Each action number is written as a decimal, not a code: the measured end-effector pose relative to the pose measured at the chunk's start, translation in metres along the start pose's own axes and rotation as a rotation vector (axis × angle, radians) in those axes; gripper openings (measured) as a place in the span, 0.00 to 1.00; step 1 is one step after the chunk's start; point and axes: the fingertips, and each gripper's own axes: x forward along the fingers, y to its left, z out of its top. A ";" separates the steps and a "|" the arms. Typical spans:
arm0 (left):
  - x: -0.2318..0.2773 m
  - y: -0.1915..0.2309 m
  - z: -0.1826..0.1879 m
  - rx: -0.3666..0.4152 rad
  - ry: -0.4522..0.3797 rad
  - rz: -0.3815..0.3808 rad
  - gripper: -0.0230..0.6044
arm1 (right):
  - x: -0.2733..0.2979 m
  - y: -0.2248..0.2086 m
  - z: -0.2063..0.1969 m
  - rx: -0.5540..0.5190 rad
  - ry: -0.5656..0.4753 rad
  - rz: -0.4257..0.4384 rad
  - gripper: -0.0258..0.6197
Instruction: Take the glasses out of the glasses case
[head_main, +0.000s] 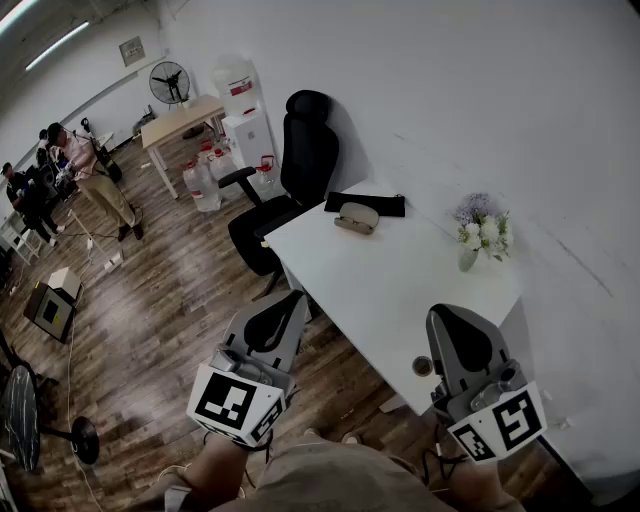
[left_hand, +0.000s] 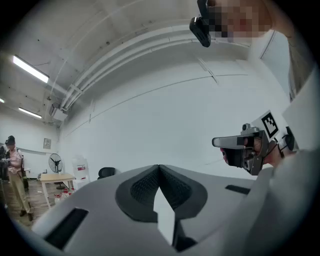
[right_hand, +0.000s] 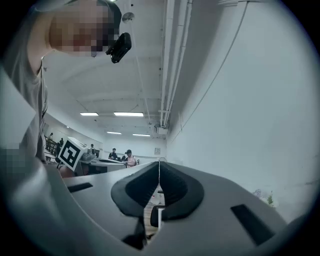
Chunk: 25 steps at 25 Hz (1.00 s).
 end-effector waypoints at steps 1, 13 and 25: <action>0.000 0.000 0.000 0.000 0.000 0.001 0.06 | 0.000 -0.001 0.000 0.005 -0.002 0.000 0.09; 0.003 -0.003 -0.001 -0.002 0.001 -0.003 0.06 | 0.000 -0.001 -0.005 0.017 -0.006 0.036 0.09; 0.023 0.037 -0.023 -0.018 0.010 0.056 0.06 | 0.040 -0.019 -0.034 -0.012 0.042 0.030 0.43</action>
